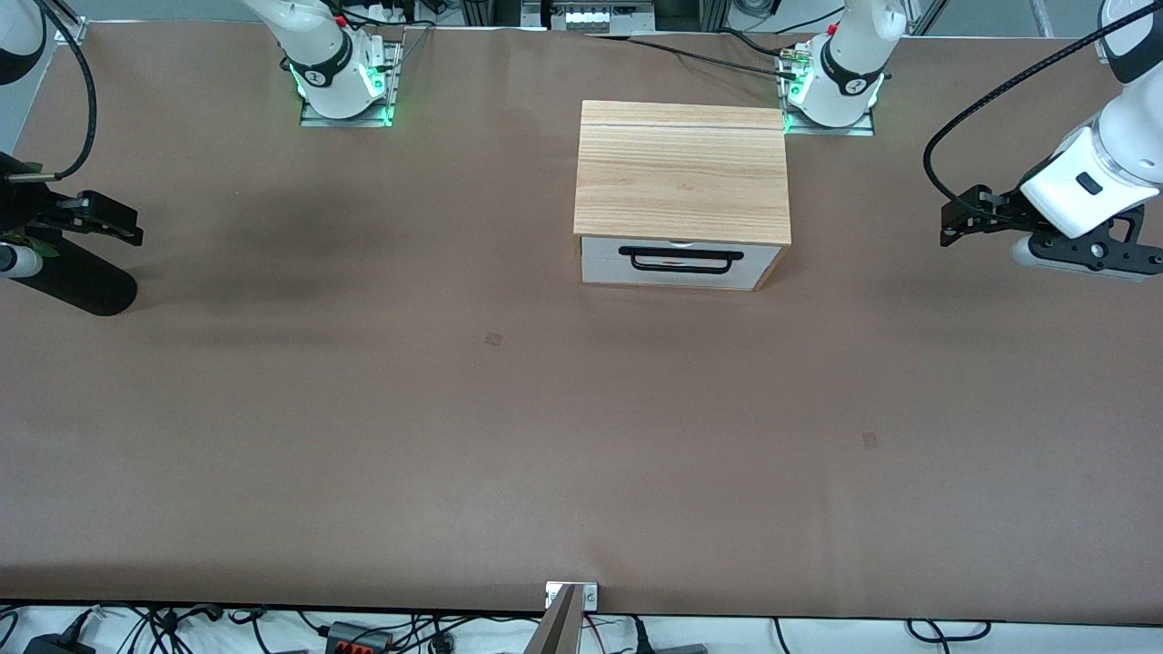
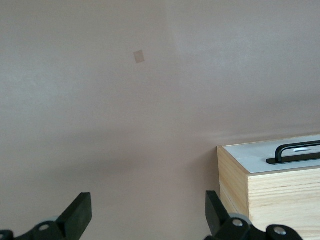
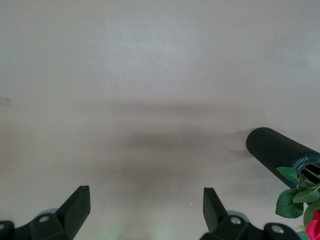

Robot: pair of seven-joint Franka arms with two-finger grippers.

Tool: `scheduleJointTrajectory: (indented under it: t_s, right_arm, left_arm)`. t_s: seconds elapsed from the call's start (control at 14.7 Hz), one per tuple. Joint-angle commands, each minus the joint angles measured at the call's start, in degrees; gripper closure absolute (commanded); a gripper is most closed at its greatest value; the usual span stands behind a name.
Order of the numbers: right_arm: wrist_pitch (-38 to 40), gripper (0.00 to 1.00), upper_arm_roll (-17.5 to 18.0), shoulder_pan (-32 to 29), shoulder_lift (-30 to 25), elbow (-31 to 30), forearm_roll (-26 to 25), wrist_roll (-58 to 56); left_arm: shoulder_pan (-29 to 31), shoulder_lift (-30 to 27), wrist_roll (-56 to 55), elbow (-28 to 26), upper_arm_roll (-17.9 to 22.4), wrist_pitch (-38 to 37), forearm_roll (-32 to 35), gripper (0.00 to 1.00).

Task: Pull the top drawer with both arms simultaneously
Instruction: 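Move both grippers inward toward the drawer's black handle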

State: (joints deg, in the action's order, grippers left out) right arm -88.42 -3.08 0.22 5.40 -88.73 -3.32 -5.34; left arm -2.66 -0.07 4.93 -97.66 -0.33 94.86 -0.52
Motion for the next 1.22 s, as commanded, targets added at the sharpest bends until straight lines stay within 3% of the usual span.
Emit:
scheduleJointTrajectory:
  t_s: [0.0, 0.41, 0.95, 1.02, 1.15]
  right_arm:
    - [0.36, 0.0, 0.18, -0.31, -1.09, -0.92, 0.6, -0.2]
    - [0.62, 0.0, 0.27, -0.31, -0.92, -0.83, 0.69, -0.2]
    - [0.88, 0.0, 0.27, -0.31, 1.1, -0.66, 1.74, -0.54]
    - [0.88, 0.0, 0.27, -0.14, 1.11, -0.66, 1.83, -0.81]
    - [0.8, 0.0, 0.36, 0.13, 1.28, -0.74, 2.0, -0.9]
  left_arm:
    - [0.2, 0.51, -0.01, 1.68, -0.02, -1.26, -0.71, 0.0]
    - [0.2, 1.12, -0.88, 2.55, 0.16, -1.34, -0.54, 0.0]
    - [-0.85, 9.9, 3.57, 3.26, -0.9, -6.88, -1.23, 0.0]
    - [-0.85, 10.61, 4.56, 3.26, -0.9, -6.62, -3.59, 0.0]
    - [0.72, 12.98, 5.35, 2.91, -0.64, -6.61, -15.07, 0.0]
